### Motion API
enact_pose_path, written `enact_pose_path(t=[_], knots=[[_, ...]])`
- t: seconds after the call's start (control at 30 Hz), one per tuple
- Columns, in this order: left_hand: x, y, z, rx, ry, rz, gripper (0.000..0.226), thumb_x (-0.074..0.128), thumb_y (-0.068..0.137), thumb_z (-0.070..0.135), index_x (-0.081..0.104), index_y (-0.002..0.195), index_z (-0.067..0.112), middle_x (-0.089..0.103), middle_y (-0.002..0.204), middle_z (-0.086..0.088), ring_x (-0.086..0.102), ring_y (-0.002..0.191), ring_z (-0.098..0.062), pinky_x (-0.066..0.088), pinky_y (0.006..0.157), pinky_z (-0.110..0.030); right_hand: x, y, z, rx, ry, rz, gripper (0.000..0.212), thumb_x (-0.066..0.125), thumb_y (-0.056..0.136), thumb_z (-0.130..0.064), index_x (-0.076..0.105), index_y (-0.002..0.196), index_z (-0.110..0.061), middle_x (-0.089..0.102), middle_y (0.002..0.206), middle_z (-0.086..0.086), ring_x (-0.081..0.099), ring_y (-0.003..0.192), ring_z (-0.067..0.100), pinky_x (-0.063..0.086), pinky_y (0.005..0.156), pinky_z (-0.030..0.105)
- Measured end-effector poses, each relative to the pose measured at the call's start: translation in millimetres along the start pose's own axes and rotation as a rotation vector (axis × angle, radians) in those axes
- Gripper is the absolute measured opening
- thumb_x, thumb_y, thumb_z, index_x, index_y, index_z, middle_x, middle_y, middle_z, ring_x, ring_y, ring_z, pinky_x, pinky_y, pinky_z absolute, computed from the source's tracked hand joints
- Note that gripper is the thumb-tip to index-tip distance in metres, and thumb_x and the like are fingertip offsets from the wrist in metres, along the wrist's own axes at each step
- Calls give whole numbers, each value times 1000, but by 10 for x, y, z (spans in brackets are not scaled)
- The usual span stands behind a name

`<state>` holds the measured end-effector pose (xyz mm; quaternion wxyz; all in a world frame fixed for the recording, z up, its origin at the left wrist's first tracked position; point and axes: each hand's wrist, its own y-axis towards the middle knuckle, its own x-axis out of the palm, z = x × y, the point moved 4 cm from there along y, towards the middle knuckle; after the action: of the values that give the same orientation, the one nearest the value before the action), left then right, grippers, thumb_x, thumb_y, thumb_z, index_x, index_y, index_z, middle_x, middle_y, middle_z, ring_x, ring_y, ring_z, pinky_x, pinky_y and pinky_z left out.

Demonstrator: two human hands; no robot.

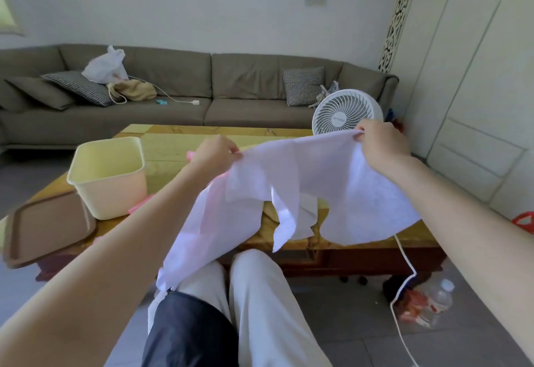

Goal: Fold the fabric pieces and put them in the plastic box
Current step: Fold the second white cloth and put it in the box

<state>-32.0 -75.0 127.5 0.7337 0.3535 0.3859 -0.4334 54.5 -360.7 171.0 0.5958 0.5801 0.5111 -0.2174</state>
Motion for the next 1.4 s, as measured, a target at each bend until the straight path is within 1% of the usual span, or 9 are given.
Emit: enact_pose_path(t=[0.07,0.17,0.27,0.43,0.6,0.83,1.0,1.13,1.4], knots=[[23,-21,-203,-33,-4,-8,20,57,89,14,72,101,10,61,76,-4,56,80,-29,44,74,-30,-19,-32,134,58,35,-26,14,46,94,-10,58,98,-5,61,102,25,56,94,41,43,74,39],[109,-94,-362,-59,45,-103,28,48,90,3,71,105,9,67,108,-6,54,93,-24,45,74,-15,3,-104,196,85,49,-56,13,45,93,-9,57,95,-7,60,100,24,55,89,40,40,69,36],[87,-103,-158,-64,-110,-7,29,44,93,12,63,115,15,58,125,-15,55,111,-31,47,92,-35,-11,-123,58,45,48,-24,15,42,92,-7,56,96,-9,60,98,20,54,84,36,37,66,32],[280,-449,845,210,-201,-63,52,58,82,51,52,121,18,56,107,0,54,95,-21,43,78,-31,-74,-108,-341,-71,79,22,29,40,90,-4,59,109,-13,62,109,15,56,95,34,36,71,32],[576,-592,738,249,-68,-221,16,58,86,18,65,100,13,66,102,-2,61,91,-17,54,78,-32,-226,-89,-345,-27,66,37,32,40,90,-6,59,115,-16,60,116,13,56,102,33,36,75,32],[563,-669,1138,233,-594,-259,53,62,82,52,49,118,16,54,106,6,54,91,-11,40,65,-18,-248,-186,-621,-111,119,38,22,43,93,-15,60,103,-6,62,107,17,55,101,36,41,76,34],[696,-609,984,204,-323,-165,18,60,83,19,46,76,10,44,70,0,44,69,-20,34,58,-27,-400,-148,-667,-144,251,32,23,44,86,-6,54,67,-15,58,76,10,52,81,31,38,65,31],[372,-480,607,182,15,-179,15,56,87,18,61,77,8,52,70,-12,45,70,-30,26,50,-25,-508,-32,-166,-31,232,65,21,48,82,2,66,87,10,67,94,27,60,93,39,51,76,41],[-548,-126,524,296,102,12,18,72,77,19,74,95,13,55,73,-3,50,76,-23,39,64,-26,-352,-38,302,155,180,4,19,55,87,-13,63,85,4,65,91,23,59,87,37,39,67,32]])
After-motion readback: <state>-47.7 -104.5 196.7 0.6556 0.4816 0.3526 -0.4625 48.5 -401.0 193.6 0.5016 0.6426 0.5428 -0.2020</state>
